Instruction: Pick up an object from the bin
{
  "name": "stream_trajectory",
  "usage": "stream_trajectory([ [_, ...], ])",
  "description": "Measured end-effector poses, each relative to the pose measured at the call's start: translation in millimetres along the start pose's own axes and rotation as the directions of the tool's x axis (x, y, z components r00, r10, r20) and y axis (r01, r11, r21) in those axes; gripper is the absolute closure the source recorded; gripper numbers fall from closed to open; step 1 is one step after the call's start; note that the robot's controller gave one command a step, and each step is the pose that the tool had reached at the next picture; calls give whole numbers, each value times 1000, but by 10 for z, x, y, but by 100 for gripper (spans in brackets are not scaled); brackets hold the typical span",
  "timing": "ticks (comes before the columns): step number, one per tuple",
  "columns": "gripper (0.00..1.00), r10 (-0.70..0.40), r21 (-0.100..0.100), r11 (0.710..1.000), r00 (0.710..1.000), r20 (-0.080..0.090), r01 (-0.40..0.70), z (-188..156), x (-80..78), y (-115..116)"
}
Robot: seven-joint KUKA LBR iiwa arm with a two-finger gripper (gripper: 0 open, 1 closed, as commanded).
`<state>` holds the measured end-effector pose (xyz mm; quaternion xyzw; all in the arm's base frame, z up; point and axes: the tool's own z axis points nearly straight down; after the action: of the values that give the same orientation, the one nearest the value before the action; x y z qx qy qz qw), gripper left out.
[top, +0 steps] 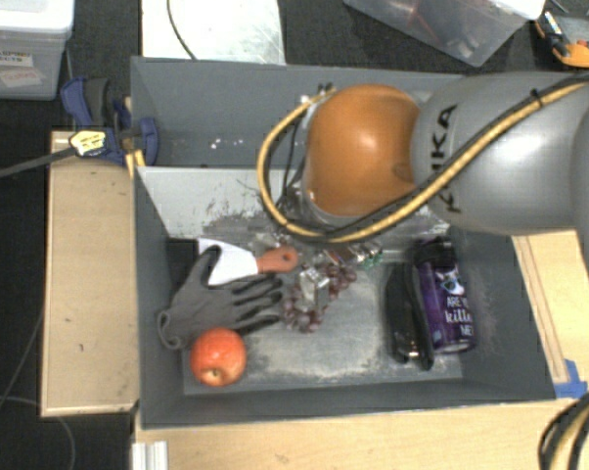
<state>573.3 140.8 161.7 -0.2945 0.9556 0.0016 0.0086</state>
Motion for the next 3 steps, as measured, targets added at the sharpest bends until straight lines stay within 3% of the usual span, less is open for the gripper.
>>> stream_trajectory([
  [1, 0, 388, 3, 922, 921, -24, -388, 825, 96, 33],
  [2, 0, -380, 2, 925, 925, 3, 380, 908, 105, -482],
  [3, 100, 344, 2, 939, 939, -22, -344, 821, 87, 26],
])
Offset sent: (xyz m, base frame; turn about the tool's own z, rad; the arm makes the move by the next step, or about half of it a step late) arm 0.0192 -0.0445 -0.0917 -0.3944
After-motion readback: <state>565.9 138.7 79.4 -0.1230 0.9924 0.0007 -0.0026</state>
